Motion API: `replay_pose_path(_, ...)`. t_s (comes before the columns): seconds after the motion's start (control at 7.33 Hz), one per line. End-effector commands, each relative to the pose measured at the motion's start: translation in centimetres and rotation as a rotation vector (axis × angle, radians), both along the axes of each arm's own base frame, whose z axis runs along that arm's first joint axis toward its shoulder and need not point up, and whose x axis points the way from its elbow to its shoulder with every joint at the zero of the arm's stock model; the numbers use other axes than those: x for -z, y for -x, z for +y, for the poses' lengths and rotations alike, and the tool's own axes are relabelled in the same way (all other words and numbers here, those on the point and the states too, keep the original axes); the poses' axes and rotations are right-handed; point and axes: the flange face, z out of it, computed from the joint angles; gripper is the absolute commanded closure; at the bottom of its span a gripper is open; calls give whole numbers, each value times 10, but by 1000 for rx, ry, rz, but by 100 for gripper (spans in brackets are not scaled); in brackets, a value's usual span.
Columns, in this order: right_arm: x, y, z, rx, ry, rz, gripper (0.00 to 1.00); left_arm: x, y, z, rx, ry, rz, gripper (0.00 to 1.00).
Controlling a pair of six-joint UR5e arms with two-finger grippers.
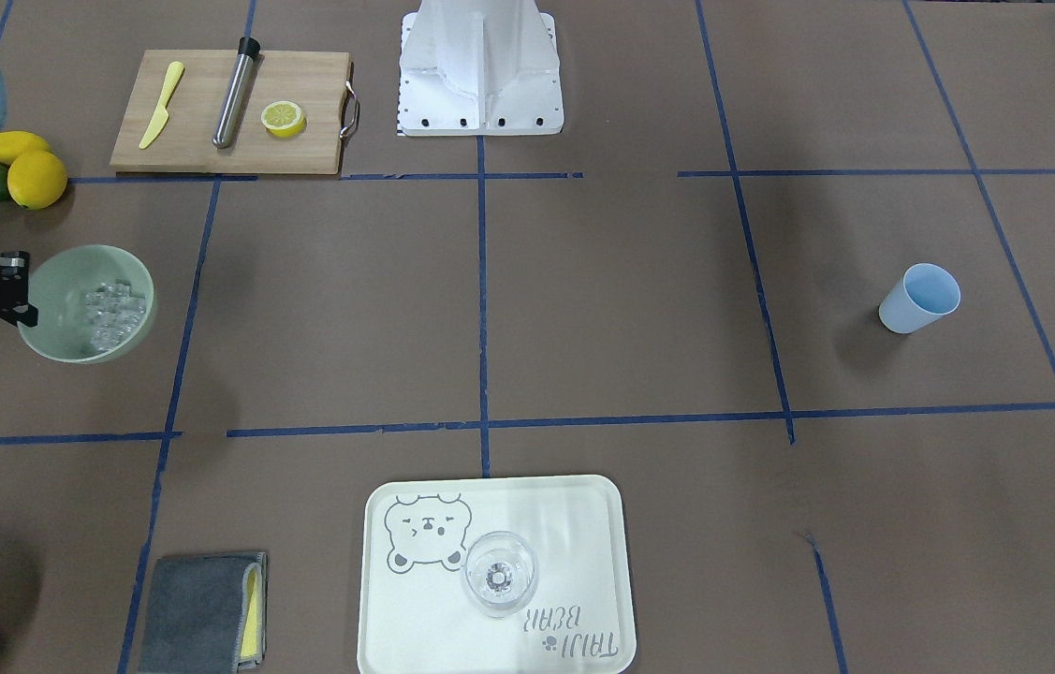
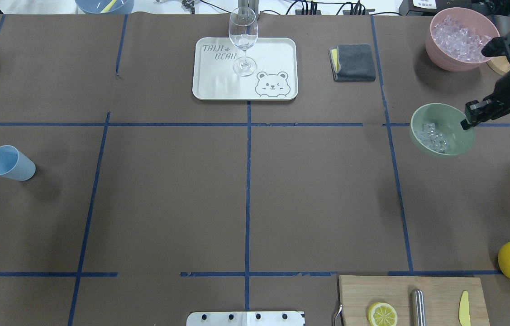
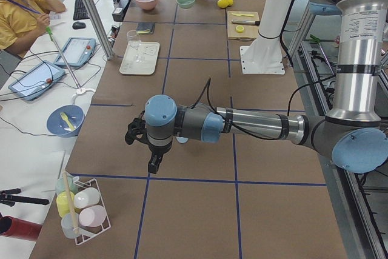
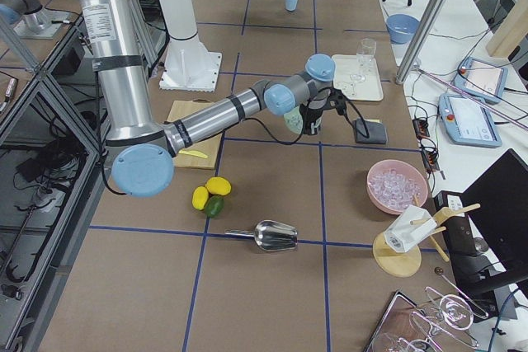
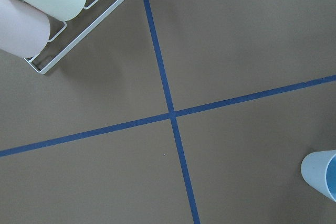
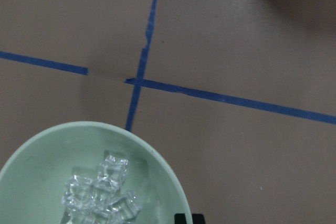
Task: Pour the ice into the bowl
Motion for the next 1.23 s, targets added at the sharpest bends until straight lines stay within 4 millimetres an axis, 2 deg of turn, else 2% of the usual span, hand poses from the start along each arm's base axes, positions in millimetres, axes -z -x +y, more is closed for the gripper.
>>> replay_pose_path(0.0,-42,-17,24,-27,50,8,100,1,-2,0,-6,0,25,0)
replay_pose_path(0.14,-52,-16,27,-84,79,-4,100,2,-2,0,-6,-2,27,0)
replay_pose_path(0.41,-110,-6,24,-97,35,-43,100,2,-3,0,-7,-2,27,0)
replay_pose_path(0.55,-115,6,27,-124,42,-76,100,3,-3,0,-8,-11,26,0)
replay_pose_path(0.82,-108,33,37,-134,42,-98,100,2,-4,-1,-9,-17,28,0)
replay_pose_path(1.09,-110,40,43,-120,39,-90,100,2,-4,-1,-9,-20,27,0)
